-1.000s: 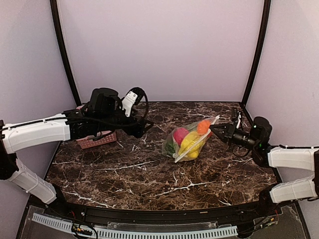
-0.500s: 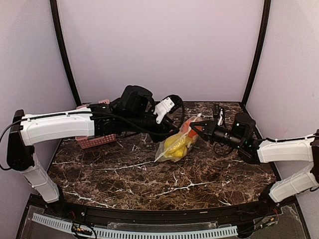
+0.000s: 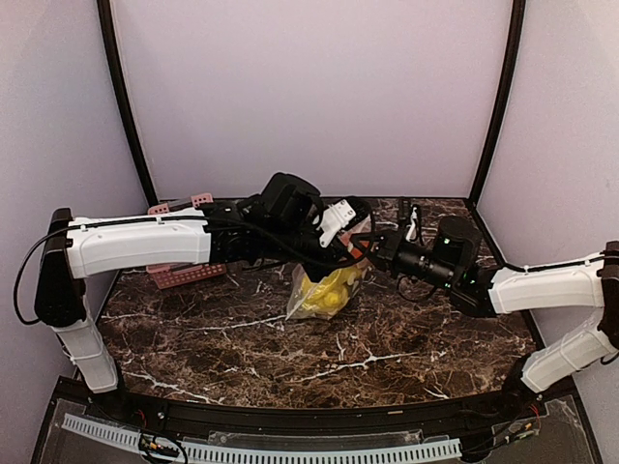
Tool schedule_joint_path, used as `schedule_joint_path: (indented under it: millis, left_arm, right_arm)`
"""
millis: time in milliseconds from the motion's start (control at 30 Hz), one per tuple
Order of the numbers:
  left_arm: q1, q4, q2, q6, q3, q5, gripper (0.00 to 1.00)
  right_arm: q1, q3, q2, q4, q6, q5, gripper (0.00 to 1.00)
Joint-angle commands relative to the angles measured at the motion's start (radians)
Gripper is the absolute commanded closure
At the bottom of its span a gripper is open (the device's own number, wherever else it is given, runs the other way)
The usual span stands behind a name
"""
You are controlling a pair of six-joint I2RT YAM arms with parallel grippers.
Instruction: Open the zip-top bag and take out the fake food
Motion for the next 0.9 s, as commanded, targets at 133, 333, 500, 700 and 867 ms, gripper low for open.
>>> schedule_joint_path:
  millis: [133, 333, 500, 700, 867]
  left_arm:
    - [0.001, -0.034, 0.002, -0.015, 0.016, -0.191, 0.98]
    - [0.006, 0.004, -0.078, 0.001, -0.072, -0.187, 0.99]
    - [0.071, 0.028, -0.188, 0.022, -0.175, -0.032, 0.99]
    - [0.114, 0.052, -0.289, 0.103, -0.266, 0.118, 0.99]
    - [0.116, 0.003, -0.347, 0.234, -0.278, 0.227, 0.99]
  right_arm:
    - [0.022, 0.015, -0.019, 0.052, -0.007, 0.056, 1.00]
    - [0.020, -0.022, -0.081, 0.012, -0.102, 0.067, 0.83]
    - [0.007, -0.050, -0.188, -0.119, -0.239, 0.062, 0.37]
    - [0.000, -0.049, -0.324, -0.311, -0.466, 0.059, 0.15]
    - [0.000, -0.031, -0.422, -0.462, -0.741, -0.048, 0.16]
